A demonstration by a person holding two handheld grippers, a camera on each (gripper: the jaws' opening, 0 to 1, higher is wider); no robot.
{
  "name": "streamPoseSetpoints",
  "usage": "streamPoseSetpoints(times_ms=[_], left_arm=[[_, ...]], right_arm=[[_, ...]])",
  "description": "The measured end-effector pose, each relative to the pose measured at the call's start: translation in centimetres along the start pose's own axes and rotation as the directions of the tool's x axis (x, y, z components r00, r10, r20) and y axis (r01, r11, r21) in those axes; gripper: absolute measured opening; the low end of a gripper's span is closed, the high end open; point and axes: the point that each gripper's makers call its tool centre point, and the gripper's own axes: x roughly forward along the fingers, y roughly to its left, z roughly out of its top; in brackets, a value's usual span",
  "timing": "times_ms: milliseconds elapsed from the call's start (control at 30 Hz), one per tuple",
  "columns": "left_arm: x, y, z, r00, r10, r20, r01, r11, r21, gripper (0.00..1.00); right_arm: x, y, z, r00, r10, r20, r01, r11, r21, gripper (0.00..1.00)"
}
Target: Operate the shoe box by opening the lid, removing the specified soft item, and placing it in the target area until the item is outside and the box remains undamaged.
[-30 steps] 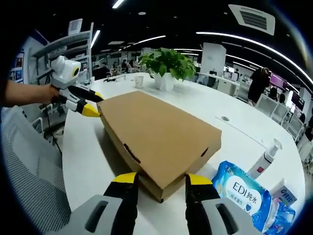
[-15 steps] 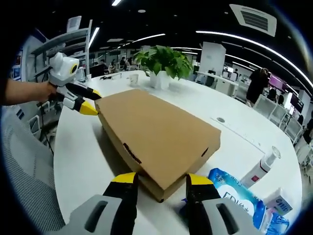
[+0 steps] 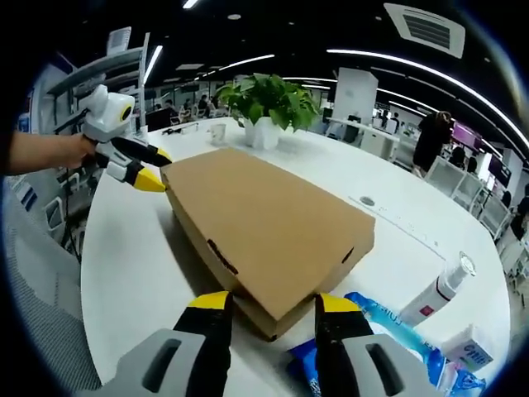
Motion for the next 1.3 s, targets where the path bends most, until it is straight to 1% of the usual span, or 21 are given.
streamPoseSetpoints(times_ms=[67,133,200,267,333,367,467,533,633,667,733,900,967,1000,1033,1133,1200,1300], left_arm=[[0.0,-0.1,0.0,1.000,-0.003,-0.004,0.003,1.000,-0.009,0.49],[0.0,-0.1,-0.1,1.000,0.002,-0.007,-0.002,1.000,-0.011,0.49],[-0.3,-0.1,0.0,1.000,0.018,-0.004,-0.018,1.000,-0.002,0.48],[-0.6,-0.1,0.1,1.000,0.021,0.002,-0.021,1.000,-0.010,0.50],[-1.2,-0.1,0.2,1.000,0.020,0.015,-0.020,0.999,-0.029,0.53],[-1.6,-0.1,0.4,0.999,0.026,0.025,-0.026,0.999,-0.033,0.54],[-2.7,-0.2,0.7,0.998,0.030,0.049,-0.028,0.998,-0.050,0.57],[-3.6,-0.4,0.8,0.998,0.035,0.061,-0.031,0.998,-0.063,0.59],[-4.7,-0.8,0.9,0.997,0.037,0.071,-0.033,0.998,-0.055,0.62],[-5.3,-0.9,1.0,0.996,0.042,0.079,-0.038,0.998,-0.043,0.63],[-6.1,-1.3,1.0,0.995,0.041,0.089,-0.037,0.998,-0.046,0.64],[-7.9,-2.7,1.3,0.992,0.043,0.121,-0.037,0.998,-0.052,0.71],[-8.5,-3.2,1.2,0.991,0.045,0.128,-0.039,0.998,-0.048,0.74],[-8.7,-3.3,1.2,0.991,0.045,0.128,-0.039,0.998,-0.047,0.75],[-9.2,-4.0,1.2,0.990,0.038,0.138,-0.031,0.998,-0.049,0.76],[-10.1,-5.0,1.3,0.987,0.033,0.157,-0.024,0.998,-0.056,0.79],[-10.5,-5.5,1.1,0.987,0.035,0.159,-0.029,0.999,-0.042,0.81],[-11.1,-6.2,0.7,0.987,0.041,0.155,-0.037,0.999,-0.028,0.84]], right_arm=[[0.0,-0.1,0.0,1.000,0.001,0.001,-0.001,1.000,0.011,0.37],[-0.1,-0.1,0.0,1.000,-0.003,0.010,0.003,1.000,-0.009,0.37],[-0.2,-0.2,-0.2,1.000,-0.005,0.000,0.005,1.000,-0.018,0.37],[-0.6,-0.4,-0.1,1.000,-0.009,0.008,0.009,1.000,-0.012,0.40],[-1.2,-0.6,0.0,1.000,-0.017,0.018,0.017,1.000,-0.001,0.44],[-1.7,-0.7,0.1,0.999,-0.017,0.029,0.016,1.000,0.023,0.44],[-2.9,-1.0,0.1,0.999,-0.031,0.042,0.030,0.999,0.026,0.46],[-4.0,-1.5,-0.1,0.997,-0.053,0.053,0.049,0.997,0.060,0.47],[-6.0,-2.4,-0.7,0.994,-0.095,0.061,0.089,0.991,0.098,0.51],[-6.6,-2.5,-0.9,0.993,-0.102,0.060,0.096,0.990,0.099,0.53],[-7.9,-3.0,-1.3,0.989,-0.133,0.064,0.126,0.986,0.111,0.55],[-10.9,-3.9,-2.4,0.978,-0.195,0.068,0.185,0.974,0.133,0.61],[-12.1,-4.1,-3.1,0.974,-0.218,0.059,0.209,0.969,0.129,0.64],[-12.3,-4.1,-3.3,0.973,-0.223,0.059,0.213,0.968,0.132,0.65],[-13.3,-4.0,-3.8,0.970,-0.235,0.058,0.224,0.963,0.151,0.67],[-14.8,-3.7,-5.0,0.966,-0.253,0.055,0.241,0.956,0.170,0.70],[-16.0,-3.7,-5.8,0.959,-0.278,0.058,0.264,0.948,0.176,0.72],[-17.2,-3.6,-7.1,0.952,-0.304,0.041,0.293,0.940,0.172,0.74]])
